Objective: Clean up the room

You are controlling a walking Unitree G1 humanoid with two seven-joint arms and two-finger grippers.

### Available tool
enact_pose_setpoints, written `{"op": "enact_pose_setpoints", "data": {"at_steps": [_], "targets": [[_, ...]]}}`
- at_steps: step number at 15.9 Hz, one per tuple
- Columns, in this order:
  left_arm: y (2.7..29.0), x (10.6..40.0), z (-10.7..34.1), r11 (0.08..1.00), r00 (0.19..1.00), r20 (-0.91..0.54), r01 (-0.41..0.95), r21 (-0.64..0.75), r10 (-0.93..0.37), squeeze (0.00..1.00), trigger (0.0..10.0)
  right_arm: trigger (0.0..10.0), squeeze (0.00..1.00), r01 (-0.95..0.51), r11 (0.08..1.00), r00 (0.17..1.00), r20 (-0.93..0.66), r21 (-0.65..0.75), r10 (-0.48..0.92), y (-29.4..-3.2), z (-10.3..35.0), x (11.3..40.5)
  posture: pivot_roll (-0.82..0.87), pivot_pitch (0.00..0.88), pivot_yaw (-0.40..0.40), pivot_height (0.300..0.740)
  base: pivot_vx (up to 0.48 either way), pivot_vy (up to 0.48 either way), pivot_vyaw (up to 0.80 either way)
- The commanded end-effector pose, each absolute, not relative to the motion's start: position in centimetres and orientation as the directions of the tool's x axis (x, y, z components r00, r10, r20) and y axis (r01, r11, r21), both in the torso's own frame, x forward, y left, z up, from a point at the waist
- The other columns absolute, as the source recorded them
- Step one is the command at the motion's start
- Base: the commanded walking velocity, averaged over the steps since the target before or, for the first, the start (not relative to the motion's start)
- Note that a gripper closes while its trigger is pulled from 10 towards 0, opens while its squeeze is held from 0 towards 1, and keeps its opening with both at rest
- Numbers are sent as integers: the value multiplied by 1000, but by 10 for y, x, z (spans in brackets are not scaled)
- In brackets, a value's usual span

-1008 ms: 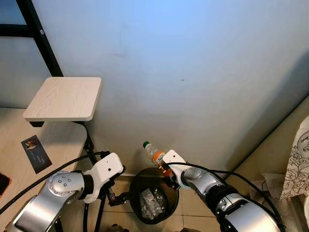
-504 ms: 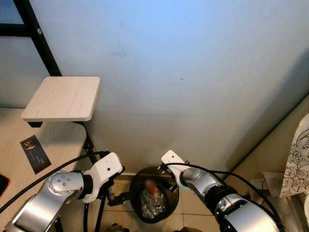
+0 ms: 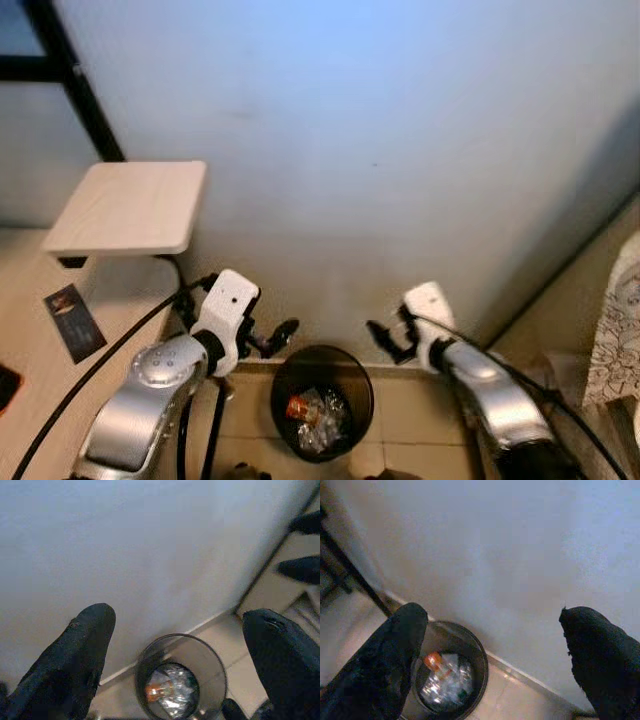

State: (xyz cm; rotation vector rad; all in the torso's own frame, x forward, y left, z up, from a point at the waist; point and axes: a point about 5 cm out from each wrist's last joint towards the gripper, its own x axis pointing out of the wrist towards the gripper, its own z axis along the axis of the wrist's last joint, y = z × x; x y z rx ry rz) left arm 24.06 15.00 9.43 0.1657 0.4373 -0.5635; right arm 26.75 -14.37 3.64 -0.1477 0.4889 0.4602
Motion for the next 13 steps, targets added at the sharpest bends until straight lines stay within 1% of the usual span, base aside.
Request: {"op": "enact_pose_setpoints", "data": {"at_steps": [1,2,3,4,5,6,8,11,12,13], "targets": [[154,243,95,863,797,-441,497,91,-413,0,10000,10000,627,-455,890,791,-447,26,418,-139,48,267,-43,0,42,740,0,0,0],[155,248,103,912,868,-368,397,107,-334,0,10000,10000,0,-432,902,838,-363,12,407,-138,65,264,-47,0,43,740,0,0,0],[154,249,108,924,890,-328,368,106,-317,0,10000,10000,0,-409,912,863,-324,3,388,-138,71,262,-49,0,43,740,0,0,0],[152,248,112,939,911,-293,330,97,-290,0,10000,10000,0,-363,932,889,-292,23,353,-139,77,258,-45,0,43,740,0,0,0],[152,246,114,951,927,-275,292,103,-255,0,10000,10000,0,-273,960,918,-284,58,277,-146,80,253,-38,0,40,740,0,0,0],[152,244,114,955,930,-278,279,100,-242,0,10000,10000,0,-239,969,924,-294,58,246,-149,81,253,-36,0,35,740,0,0,0],[156,243,112,969,938,-282,232,83,-201,0,10000,10000,0,-227,972,925,-301,57,233,-150,84,255,-25,0,25,740,0,0,0],[160,243,111,973,943,-284,209,94,-175,0,10000,10000,0,-225,973,925,-301,54,231,-152,86,255,-12,0,13,740,-308,0,0],[165,243,111,977,948,-286,177,119,-138,0,10000,10000,0,-210,977,936,-284,17,207,-152,91,258,-5,0,4,740,0,0,0],[166,243,111,979,950,-282,169,116,-131,0,10000,10000,0,-205,979,938,-285,2,197,-152,92,259,-4,0,2,740,0,0,0]]}}
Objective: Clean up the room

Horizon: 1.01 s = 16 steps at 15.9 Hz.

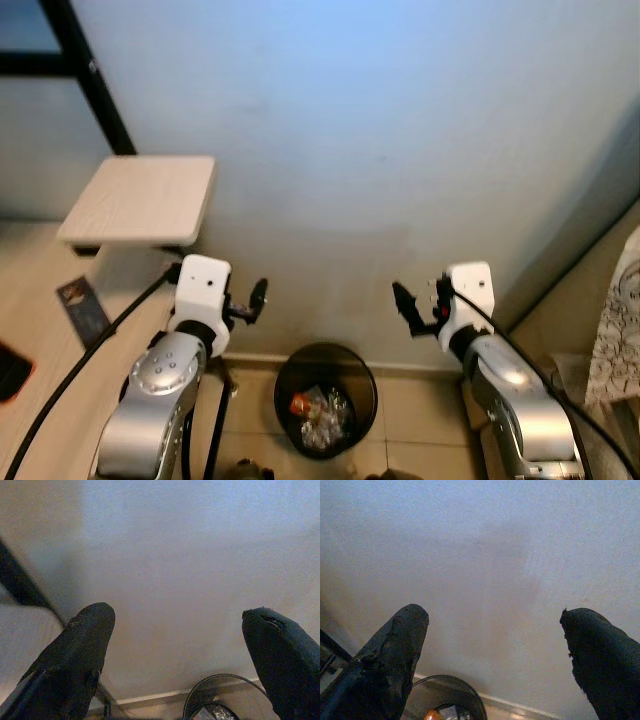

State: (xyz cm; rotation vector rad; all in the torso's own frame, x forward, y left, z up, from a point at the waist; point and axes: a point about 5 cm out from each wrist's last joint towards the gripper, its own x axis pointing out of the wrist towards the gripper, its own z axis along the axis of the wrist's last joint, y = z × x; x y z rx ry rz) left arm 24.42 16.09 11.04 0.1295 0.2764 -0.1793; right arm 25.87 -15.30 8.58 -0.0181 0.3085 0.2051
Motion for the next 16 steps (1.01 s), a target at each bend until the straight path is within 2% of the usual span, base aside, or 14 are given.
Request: {"op": "enact_pose_setpoints", "data": {"at_steps": [1,4,6,9,16], "targets": [[167,243,112,979,951,-280,168,116,-130,0,10000,10000,0,-192,981,942,-285,-15,180,-153,92,260,-5,0,4,740,0,0,0],[164,242,110,974,944,-295,192,118,-150,0,10000,10000,0,-169,984,944,-297,-57,145,-158,91,261,-8,0,8,740,0,0,-338],[162,242,109,975,934,-315,206,88,-169,0,10000,10000,0,-147,989,939,-311,19,146,-158,93,263,-9,0,7,740,0,0,-744],[160,241,109,974,927,-326,218,64,-186,0,10000,10000,0,-152,987,929,-333,53,161,-158,93,262,-6,0,2,740,0,0,-758],[157,238,106,978,912,-356,203,-40,-204,0,10000,10000,0,-172,984,923,-343,40,175,-157,97,261,3,0,-4,740,0,0,-766]]}}
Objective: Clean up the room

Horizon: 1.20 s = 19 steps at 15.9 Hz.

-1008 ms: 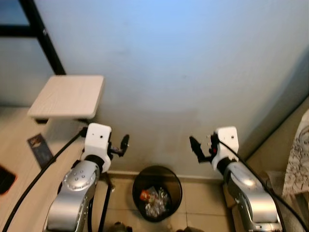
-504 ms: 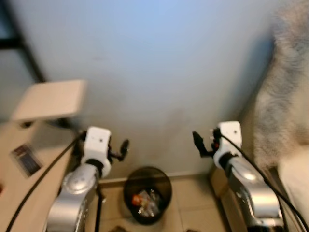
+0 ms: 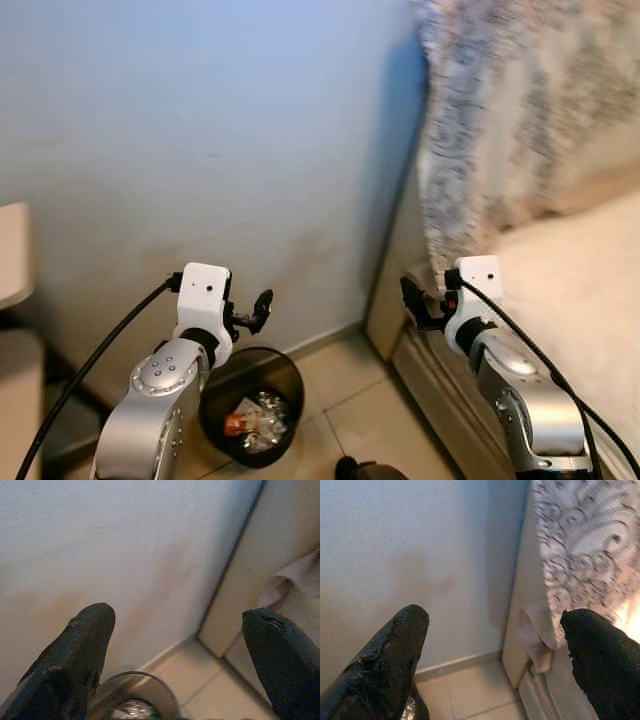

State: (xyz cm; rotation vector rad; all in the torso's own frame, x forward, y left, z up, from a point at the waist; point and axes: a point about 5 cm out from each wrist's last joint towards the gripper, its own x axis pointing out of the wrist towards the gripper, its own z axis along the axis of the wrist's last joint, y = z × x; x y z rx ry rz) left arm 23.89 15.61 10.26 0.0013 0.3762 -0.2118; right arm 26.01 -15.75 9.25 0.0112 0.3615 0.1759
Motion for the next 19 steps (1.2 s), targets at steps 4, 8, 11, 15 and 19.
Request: {"op": "enact_pose_setpoints", "data": {"at_steps": [4,8,11,15,19], "targets": [[160,243,110,982,921,-342,189,-29,-187,0,10000,10000,0,-137,985,916,-365,109,167,-158,93,260,8,0,3,740,0,0,-755],[162,247,111,984,925,-337,178,-29,-177,0,10000,10000,0,-140,987,918,-361,82,161,-158,94,261,-4,0,-3,740,0,0,-738],[162,247,110,984,925,-338,177,-27,-176,0,10000,10000,0,-130,987,920,-360,92,155,-160,94,261,6,0,-9,740,0,0,-731],[163,246,111,984,923,-342,172,-39,-175,0,10000,10000,0,-147,984,916,-361,99,173,-154,93,259,7,0,-4,740,0,0,-733],[167,249,108,983,935,-333,160,93,-121,0,10000,10000,0,-200,974,922,-358,-109,149,-154,98,265,0,0,-5,740,0,0,-672]]}}
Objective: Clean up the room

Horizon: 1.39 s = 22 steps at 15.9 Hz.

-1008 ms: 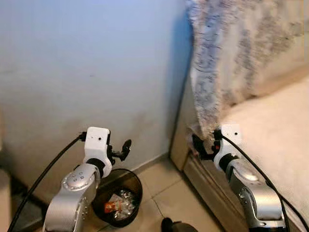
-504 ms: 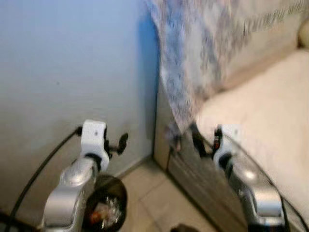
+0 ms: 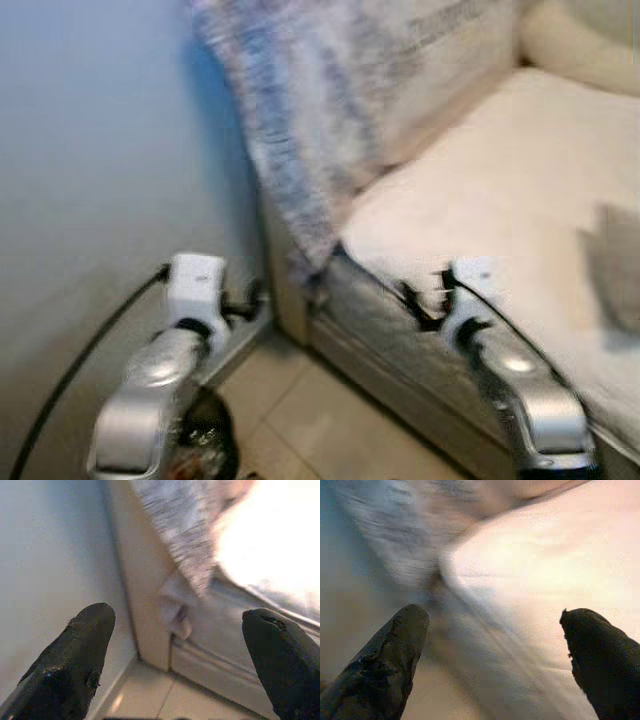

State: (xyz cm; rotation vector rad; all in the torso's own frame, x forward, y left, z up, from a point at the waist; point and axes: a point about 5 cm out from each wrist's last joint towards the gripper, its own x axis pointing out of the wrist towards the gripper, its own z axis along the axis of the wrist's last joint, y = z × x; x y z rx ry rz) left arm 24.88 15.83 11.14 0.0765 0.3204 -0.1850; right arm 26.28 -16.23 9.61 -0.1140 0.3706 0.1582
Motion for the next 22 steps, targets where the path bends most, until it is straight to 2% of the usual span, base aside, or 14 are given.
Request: {"op": "enact_pose_setpoints", "data": {"at_steps": [1,2,6,17,22], "targets": [[167,250,108,980,939,-324,159,123,-112,0,10000,10000,0,-188,973,926,-354,-132,131,-155,97,266,0,0,-5,740,0,0,-575],[165,252,112,979,955,-274,153,138,-111,0,10000,10000,0,-144,984,932,-348,-109,97,-159,97,266,0,0,-5,740,0,0,-575],[166,252,113,980,948,-296,156,124,-113,0,10000,10000,0,-102,990,940,-335,-93,66,-163,97,267,5,0,-4,740,0,0,-575],[168,251,116,981,961,-246,156,117,-124,0,10000,10000,0,-111,978,957,-285,-174,58,-157,94,266,13,0,-8,740,0,0,-577],[168,251,116,980,961,-243,162,117,-130,0,10000,10000,0,-112,976,960,-276,-188,57,-156,93,266,16,0,-9,740,275,0,-575]]}}
